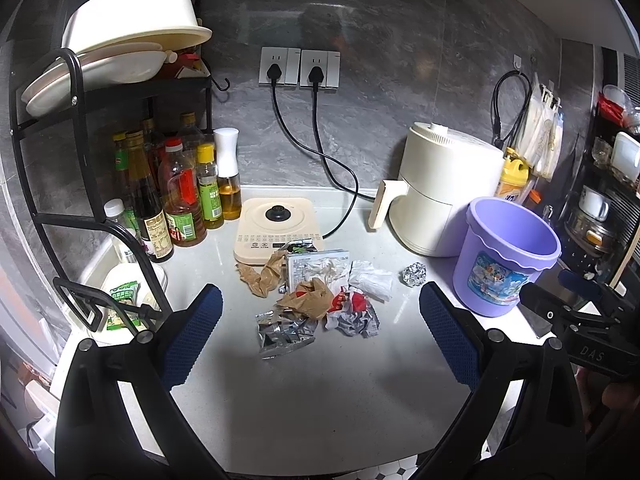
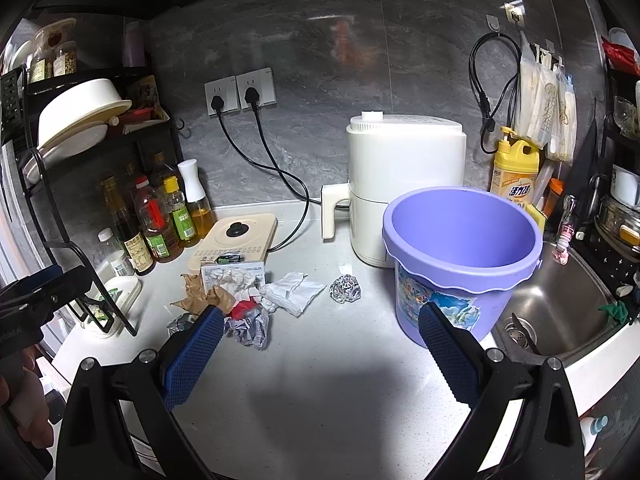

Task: Collect trash

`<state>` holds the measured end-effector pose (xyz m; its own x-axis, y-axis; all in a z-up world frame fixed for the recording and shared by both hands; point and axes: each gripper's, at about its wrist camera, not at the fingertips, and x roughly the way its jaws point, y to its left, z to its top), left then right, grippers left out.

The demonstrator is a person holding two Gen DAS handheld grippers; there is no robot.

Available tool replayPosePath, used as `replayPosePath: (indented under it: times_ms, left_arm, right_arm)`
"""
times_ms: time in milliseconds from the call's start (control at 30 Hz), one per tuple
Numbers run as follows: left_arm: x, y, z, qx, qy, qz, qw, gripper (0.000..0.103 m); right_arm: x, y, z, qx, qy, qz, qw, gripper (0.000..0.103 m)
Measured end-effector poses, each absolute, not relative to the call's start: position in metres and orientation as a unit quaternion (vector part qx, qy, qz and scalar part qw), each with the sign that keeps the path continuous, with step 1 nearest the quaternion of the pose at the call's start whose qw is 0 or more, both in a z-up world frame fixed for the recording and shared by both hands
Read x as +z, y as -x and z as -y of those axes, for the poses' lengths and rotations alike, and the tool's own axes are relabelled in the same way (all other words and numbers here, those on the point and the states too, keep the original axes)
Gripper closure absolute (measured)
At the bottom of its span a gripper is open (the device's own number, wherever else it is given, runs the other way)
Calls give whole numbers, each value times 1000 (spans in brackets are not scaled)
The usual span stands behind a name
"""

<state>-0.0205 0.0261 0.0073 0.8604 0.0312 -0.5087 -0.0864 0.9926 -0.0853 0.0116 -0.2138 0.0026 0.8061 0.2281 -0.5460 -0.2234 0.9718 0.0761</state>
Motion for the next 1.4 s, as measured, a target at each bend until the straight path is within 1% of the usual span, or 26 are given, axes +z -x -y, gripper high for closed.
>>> replayPosePath:
  times_ms: [967, 1333, 1400]
  left_arm:
    - [2, 16, -20, 16, 53, -276, 960, 5]
    - [-36, -12, -41, 2, 80, -303, 950, 5]
    - [-45, -18, -47, 3, 86, -311, 946, 9]
  right_arm:
    - [1, -11, 218, 115, -9, -294, 949, 8]
    - [-18, -37, 205, 150, -3, -324, 934, 8]
    - [-25, -44, 200, 167, -3, -336, 927, 8]
